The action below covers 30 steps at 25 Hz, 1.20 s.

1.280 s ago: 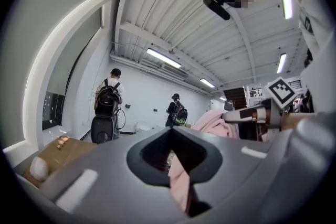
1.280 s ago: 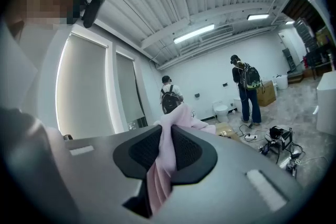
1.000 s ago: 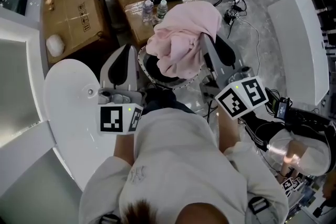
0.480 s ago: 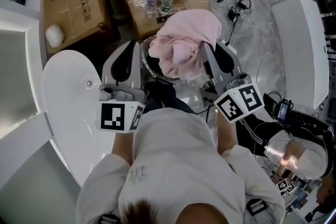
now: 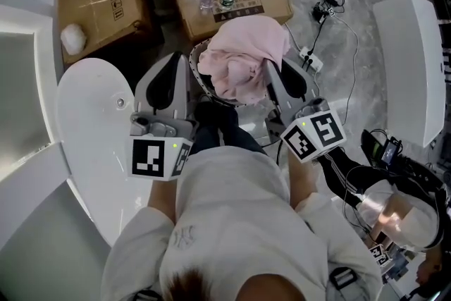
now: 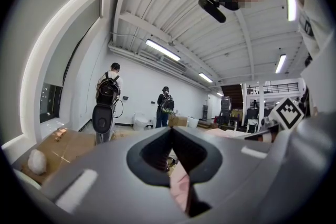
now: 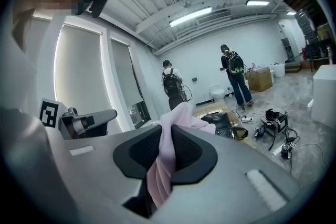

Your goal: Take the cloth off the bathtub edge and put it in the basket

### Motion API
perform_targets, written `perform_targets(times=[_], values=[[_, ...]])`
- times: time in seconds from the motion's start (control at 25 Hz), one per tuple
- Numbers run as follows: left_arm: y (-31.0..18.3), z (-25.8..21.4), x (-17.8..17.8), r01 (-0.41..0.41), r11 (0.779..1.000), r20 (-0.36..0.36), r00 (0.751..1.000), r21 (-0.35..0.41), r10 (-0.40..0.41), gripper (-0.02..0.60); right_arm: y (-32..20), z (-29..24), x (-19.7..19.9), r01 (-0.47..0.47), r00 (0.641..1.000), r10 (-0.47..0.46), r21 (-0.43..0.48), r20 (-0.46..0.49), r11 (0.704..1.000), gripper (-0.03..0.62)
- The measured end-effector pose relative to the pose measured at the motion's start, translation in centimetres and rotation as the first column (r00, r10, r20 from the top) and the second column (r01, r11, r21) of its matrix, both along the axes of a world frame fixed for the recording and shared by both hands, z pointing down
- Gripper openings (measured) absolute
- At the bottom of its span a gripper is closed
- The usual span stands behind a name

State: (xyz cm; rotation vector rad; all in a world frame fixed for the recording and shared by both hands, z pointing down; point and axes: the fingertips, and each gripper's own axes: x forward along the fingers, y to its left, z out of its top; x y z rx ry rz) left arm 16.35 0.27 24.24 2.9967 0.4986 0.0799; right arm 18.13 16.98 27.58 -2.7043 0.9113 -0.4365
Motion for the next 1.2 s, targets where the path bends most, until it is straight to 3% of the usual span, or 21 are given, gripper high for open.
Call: perform_targets(times=[0.76, 1.0, 1.2], values=[[0.4, 5.7, 1.9, -0.006, 1.0, 0.08, 0.997, 0.011, 0.005, 0.049, 0.1, 9.0, 1.4, 0.006, 0.995, -0.001, -0.05, 0.101, 0.999, 0.052], [1.7, 8.5, 2.5, -0.007, 0.997, 0.151, 0.988, -0.077, 0.019, 0.049, -0.6, 12.7, 1.9, 0.01, 0.992, -0.002, -0.06, 0.127, 0.998, 0.052], [2.4, 11.4, 2.9, -0.013, 0.996, 0.197, 0.98, -0.087, 0.03, 0.049, -0.6, 15.6, 2.5, -0.011, 0.987, 0.02, -0.054, 0.161, 0.998, 0.052]])
